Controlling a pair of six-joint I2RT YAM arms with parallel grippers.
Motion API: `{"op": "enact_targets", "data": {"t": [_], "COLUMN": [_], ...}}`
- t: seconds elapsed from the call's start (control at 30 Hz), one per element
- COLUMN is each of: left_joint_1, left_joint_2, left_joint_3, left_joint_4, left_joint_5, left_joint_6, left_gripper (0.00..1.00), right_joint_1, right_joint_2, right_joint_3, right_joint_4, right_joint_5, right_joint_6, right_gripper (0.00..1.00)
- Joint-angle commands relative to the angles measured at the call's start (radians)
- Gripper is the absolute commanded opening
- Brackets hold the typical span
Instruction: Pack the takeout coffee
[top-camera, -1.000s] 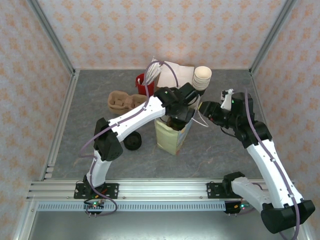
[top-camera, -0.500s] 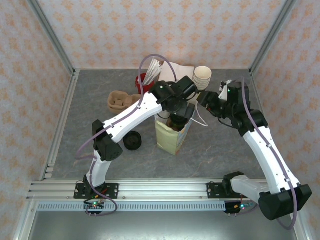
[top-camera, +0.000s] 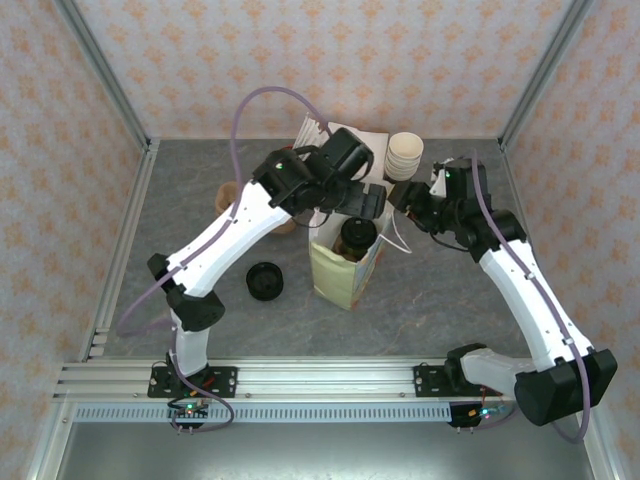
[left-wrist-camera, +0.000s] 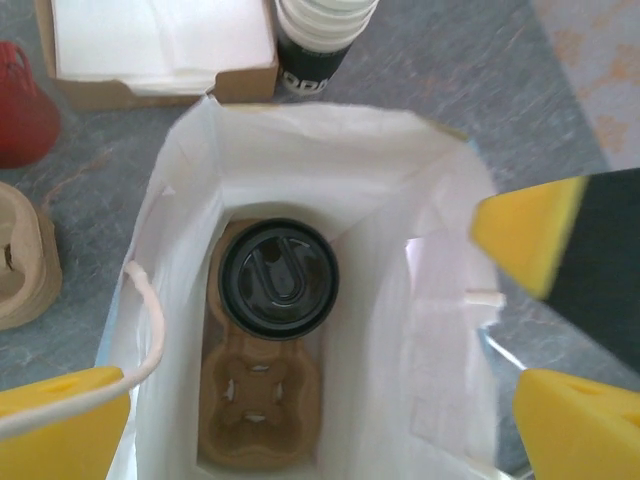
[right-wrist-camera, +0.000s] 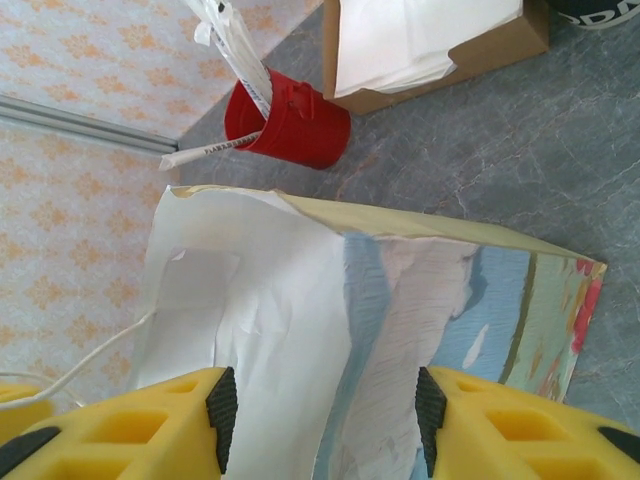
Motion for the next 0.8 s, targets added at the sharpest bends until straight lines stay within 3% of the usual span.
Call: {"op": "enact_targets", "data": {"t": [0.0,0.13,0.23,0.3,0.47,0.77], "left_joint_1": [0.032,0.089,0.14,0.176,0.237,0.258], "left_joint_2": [-0.069,-0.118,-0.159,-0.189,-0.243,-0.267], "left_joint_3": [0.037,0.037,0.029,0.001,-0.092,-0.167], "left_joint_4": [0.048,0.067,0.074,0.085,0.112,0.133], "left_joint_5": [0.02,0.007,-0.009,-0.014,-0.011,0.002], "left_joint_6": [-0.02,-0.053,-0.04,-0.034,-0.003,-0.006], "left_gripper": [0.98,0.98,0.98,0.98,0.98,0.98], "right_joint_1": [0.014,0.053,0.059,0.06,0.059,0.059], "right_joint_2": [0.021,0.064,0.082,0.083,0.067,-0.009], "right_joint_3": [0.044,0.067,0.077,0.088,0.107,0.054], "right_joint_4": [-0.022,-0.044,-0.036,-0.039,-0.045,0.035], "right_joint_5": [0.015,0.024,0.003,0.003,-0.014,-0.097], "right_joint_6": [-0.014,-0.066,-0.085,-0.108,-0.173,-0.216], "right_gripper": [0.52,0.5,0.36,0.2,0.02,0.0]}}
